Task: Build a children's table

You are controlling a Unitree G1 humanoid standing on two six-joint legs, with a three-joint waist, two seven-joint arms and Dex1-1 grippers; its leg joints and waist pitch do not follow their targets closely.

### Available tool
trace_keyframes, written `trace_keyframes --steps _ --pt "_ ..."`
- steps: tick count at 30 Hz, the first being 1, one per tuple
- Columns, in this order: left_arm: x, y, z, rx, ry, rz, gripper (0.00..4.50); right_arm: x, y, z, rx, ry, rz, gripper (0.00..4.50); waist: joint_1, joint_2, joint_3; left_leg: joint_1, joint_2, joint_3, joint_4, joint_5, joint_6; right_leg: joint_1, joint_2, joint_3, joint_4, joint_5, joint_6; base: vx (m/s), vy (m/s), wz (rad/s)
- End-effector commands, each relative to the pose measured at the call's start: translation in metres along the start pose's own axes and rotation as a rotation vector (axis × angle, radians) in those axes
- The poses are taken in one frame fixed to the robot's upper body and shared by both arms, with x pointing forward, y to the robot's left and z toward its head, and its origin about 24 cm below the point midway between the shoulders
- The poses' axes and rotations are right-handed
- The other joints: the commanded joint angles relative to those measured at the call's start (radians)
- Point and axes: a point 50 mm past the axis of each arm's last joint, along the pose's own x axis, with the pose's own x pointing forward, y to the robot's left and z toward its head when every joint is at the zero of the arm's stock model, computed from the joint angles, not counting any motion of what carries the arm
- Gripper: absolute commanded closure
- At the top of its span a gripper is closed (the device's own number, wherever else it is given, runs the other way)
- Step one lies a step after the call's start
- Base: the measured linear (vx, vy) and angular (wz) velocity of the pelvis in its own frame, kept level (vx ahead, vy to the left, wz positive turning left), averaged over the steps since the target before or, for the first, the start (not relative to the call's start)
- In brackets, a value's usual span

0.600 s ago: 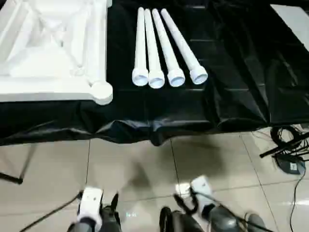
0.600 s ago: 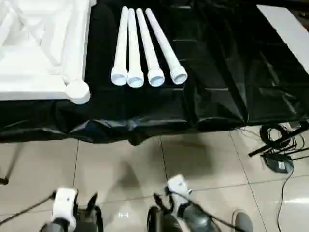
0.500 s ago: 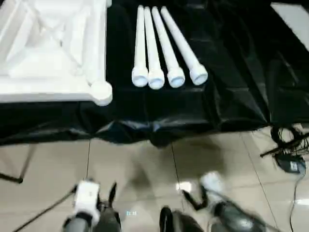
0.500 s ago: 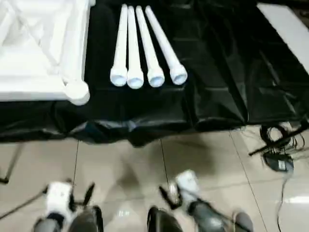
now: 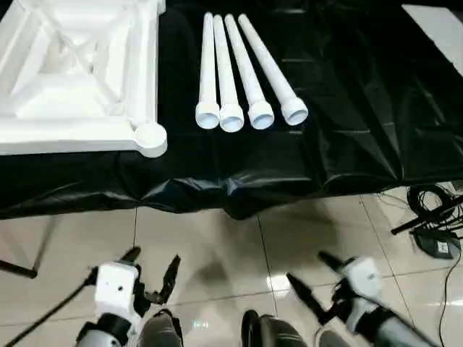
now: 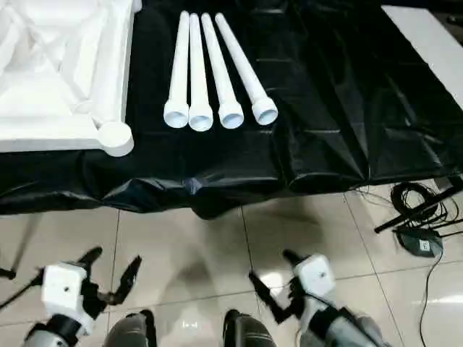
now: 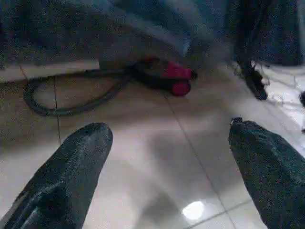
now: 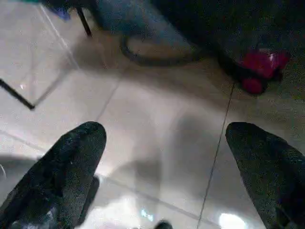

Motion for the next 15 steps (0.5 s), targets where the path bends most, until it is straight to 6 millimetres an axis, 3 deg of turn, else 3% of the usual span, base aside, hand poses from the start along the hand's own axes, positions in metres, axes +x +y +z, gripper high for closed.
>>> trace_keyframes --steps 1,2,4,5,6,7,9,10,11,12,14,15 --pt "-0.003 0.002 0.014 0.001 -0.028 0.02 0.03 -0.006 -0.006 0.015 0.008 -0.034 -0.015 0.01 0.007 0.011 -0.062 0.011 0.036 -0.022 -0.066 -0.108 0.074 0.044 -0.059 0.044 -0.054 0.112 -0.174 0.0 0.0 0.0" --pt "-0.002 0.005 0.023 0.006 -0.055 0.041 0.03 -0.005 -0.008 0.024 0.007 -0.054 -0.022 0.01 0.007 0.012 -0.062 0.012 0.035 -0.021 -0.065 -0.105 0.075 0.043 -0.058 0.043 -0.055 0.112 -0.174 0.0 0.0 0.0" --pt "0.003 0.015 0.044 0.035 -0.122 0.151 0.03 -0.002 -0.015 0.052 -0.001 -0.123 -0.082 0.01 0.005 0.016 -0.081 0.014 0.028 -0.023 -0.058 -0.048 0.074 0.051 -0.052 0.041 -0.044 0.162 -0.18 0.0 0.0 0.0" --pt "0.007 0.024 0.056 0.035 -0.169 0.253 0.03 0.003 -0.021 0.066 -0.001 -0.183 -0.126 0.01 0.0 0.013 -0.086 0.014 0.026 -0.021 -0.055 -0.036 0.067 0.049 -0.049 0.038 -0.043 0.167 -0.183 0.0 0.0 0.0" --pt "0.007 0.024 0.056 0.035 -0.169 0.253 0.03 0.003 -0.021 0.066 -0.001 -0.183 -0.126 0.01 0.001 0.015 -0.087 0.012 0.023 -0.021 -0.054 -0.042 0.064 0.049 -0.051 0.038 -0.044 0.15 -0.183 0.0 0.0 0.0" --pt "0.01 0.027 0.063 0.035 -0.196 0.275 0.03 0.008 -0.024 0.078 0.01 -0.268 -0.161 0.01 0.003 0.01 -0.095 0.015 0.02 -0.018 -0.051 -0.059 0.062 0.05 -0.05 0.039 -0.049 0.105 -0.168 0.0 0.0 0.0" --pt "0.014 0.028 0.066 0.05 -0.204 0.275 0.03 0.013 -0.028 0.085 -0.037 -0.306 -0.187 0.01 0.005 0.014 -0.1 0.015 0.022 -0.02 -0.055 -0.083 0.05 0.046 -0.054 0.037 -0.052 0.04 -0.151 0.0 0.0 0.0" --pt "0.015 0.028 0.067 0.045 -0.204 0.279 0.03 0.014 -0.029 0.087 -0.049 -0.31 -0.192 0.01 0.004 0.002 -0.115 0.017 0.02 -0.019 -0.05 -0.087 0.046 0.053 -0.052 0.037 -0.052 0.008 -0.137 0.0 0.0 0.0" --pt "0.024 0.026 0.071 0.03 -0.223 0.276 0.03 0.022 -0.039 0.091 -0.074 -0.306 -0.26 0.01 0.007 0.009 -0.117 0.017 0.022 -0.021 -0.05 -0.078 0.042 0.051 -0.054 0.038 -0.048 0.012 -0.137 0.0 0.0 0.0" --pt "0.031 0.025 0.076 0.035 -0.248 0.268 0.03 0.027 -0.047 0.092 -0.059 -0.285 -0.31 0.01 0.005 0.015 -0.138 0.021 0.017 -0.021 -0.046 -0.048 0.032 0.053 -0.049 0.035 -0.044 0.029 -0.142 0.0 0.0 0.0" --pt "0.048 0.019 0.082 0.038 -0.262 0.227 0.03 0.037 -0.055 0.096 0.003 -0.285 -0.341 0.01 0.005 0.016 -0.141 0.023 0.014 -0.019 -0.046 -0.073 0.011 0.046 -0.045 0.034 -0.047 -0.007 -0.135 0.0 0.0 0.0" --pt "0.057 0.014 0.084 0.032 -0.262 0.207 0.03 0.04 -0.059 0.097 0.025 -0.28 -0.337 0.01 0.01 0.015 -0.162 0.025 0.015 -0.02 -0.04 -0.072 0.0 0.051 -0.046 0.033 -0.042 0.008 -0.129 0.0 0.0 0.0"
